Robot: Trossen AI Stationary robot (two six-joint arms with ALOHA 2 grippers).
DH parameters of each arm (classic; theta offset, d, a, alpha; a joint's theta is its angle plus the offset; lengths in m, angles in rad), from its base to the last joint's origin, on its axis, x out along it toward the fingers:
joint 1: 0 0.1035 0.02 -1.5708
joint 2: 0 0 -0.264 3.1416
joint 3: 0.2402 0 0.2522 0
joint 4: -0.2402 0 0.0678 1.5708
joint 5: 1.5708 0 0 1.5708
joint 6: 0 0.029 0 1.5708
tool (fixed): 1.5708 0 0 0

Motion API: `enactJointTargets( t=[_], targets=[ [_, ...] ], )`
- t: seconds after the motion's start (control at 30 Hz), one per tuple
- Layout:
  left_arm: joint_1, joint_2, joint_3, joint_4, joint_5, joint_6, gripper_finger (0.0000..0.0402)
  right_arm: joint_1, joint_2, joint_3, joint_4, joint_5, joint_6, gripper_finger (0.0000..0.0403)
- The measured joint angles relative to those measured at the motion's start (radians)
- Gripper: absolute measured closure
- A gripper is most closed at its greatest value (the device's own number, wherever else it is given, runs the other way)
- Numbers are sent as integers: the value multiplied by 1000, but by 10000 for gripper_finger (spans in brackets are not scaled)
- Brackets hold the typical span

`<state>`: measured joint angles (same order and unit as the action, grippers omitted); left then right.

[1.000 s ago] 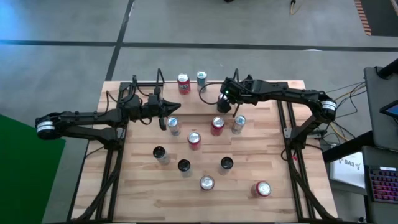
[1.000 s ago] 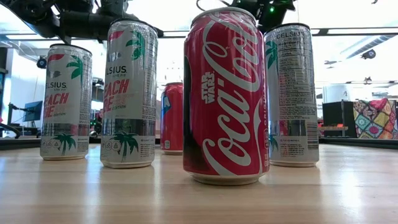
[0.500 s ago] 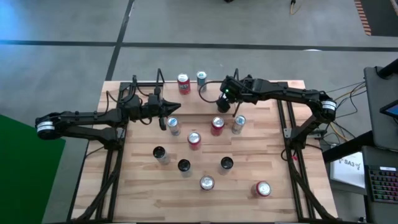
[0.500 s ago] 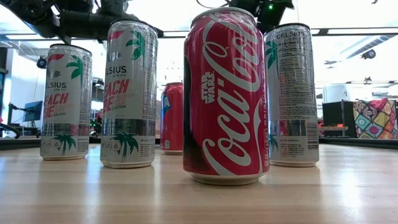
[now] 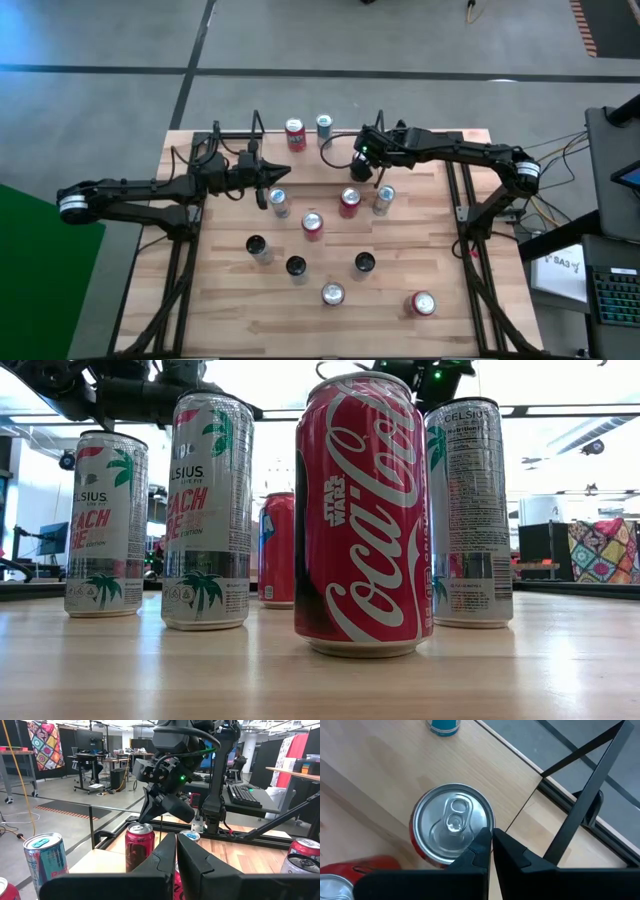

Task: Place canned beverage on shelf
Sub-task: Put the bottom right red soda can on the shelf

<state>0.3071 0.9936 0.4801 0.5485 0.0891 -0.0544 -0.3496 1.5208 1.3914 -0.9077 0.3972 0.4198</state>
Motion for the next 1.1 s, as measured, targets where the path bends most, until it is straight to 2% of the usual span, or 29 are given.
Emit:
enactJointTargets(
  t=[0.43, 0.67, 1.1],
  targets=[
    [0, 0, 0, -4, 0, 0, 402, 0, 0, 32, -3, 20, -12, 394],
    [0, 0, 0, -4, 0, 0, 402, 1, 2, 52, 24, -142, -27, 394],
    [0, 0, 0, -6, 0, 0, 402, -6, 68, 55, 95, -126, -61, 394]
  ],
)
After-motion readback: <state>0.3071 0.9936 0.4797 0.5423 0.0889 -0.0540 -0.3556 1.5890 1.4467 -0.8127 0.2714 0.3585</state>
